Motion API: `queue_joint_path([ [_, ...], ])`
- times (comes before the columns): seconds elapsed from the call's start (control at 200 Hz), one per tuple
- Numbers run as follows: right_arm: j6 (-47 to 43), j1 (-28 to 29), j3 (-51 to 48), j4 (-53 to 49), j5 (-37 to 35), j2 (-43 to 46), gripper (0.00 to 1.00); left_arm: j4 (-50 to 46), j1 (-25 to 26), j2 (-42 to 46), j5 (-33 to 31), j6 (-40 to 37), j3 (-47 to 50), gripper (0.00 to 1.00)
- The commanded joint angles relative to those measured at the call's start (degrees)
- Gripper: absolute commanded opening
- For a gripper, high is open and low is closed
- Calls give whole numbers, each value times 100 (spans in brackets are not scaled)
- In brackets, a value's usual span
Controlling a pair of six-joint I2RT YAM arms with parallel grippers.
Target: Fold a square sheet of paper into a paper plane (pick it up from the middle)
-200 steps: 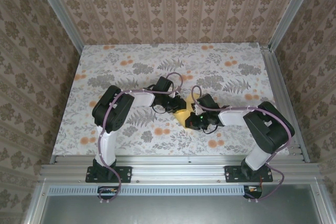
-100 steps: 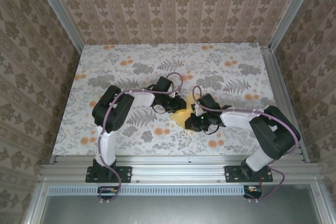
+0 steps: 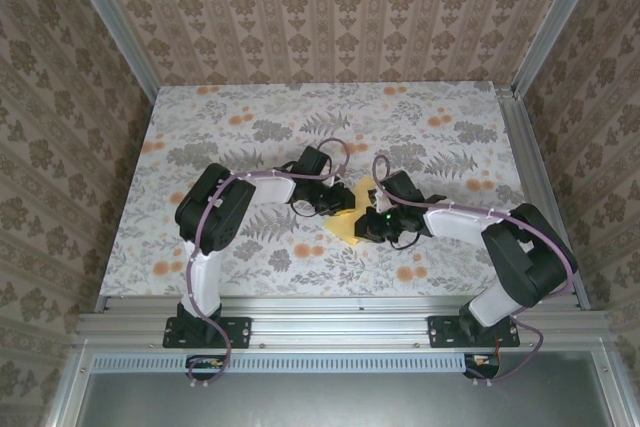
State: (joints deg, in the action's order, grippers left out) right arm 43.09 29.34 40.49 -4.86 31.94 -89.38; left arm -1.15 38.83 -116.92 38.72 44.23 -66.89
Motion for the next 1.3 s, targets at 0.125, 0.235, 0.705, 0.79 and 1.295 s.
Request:
queue_joint_path([
  [0.125, 139, -16, 161, 403, -39, -416, 10, -620, 55, -62, -234, -284, 104, 21],
  [0.235, 209, -12, 144, 656, -61, -577, 9, -562, 70, -128, -224, -283, 93, 22],
  [0.705, 160, -8, -176, 462, -207, -688, 7, -716, 55, -320, -23, -414, -210, 26],
  [0.79, 208, -8, -135, 460, -188, -522, 7, -737, 55, -327, -5, -429, -230, 27],
  [1.295, 156, 3, -268, 547, -152, -752, 5, -1123, -22, 38, 39, -589, -541, 34],
])
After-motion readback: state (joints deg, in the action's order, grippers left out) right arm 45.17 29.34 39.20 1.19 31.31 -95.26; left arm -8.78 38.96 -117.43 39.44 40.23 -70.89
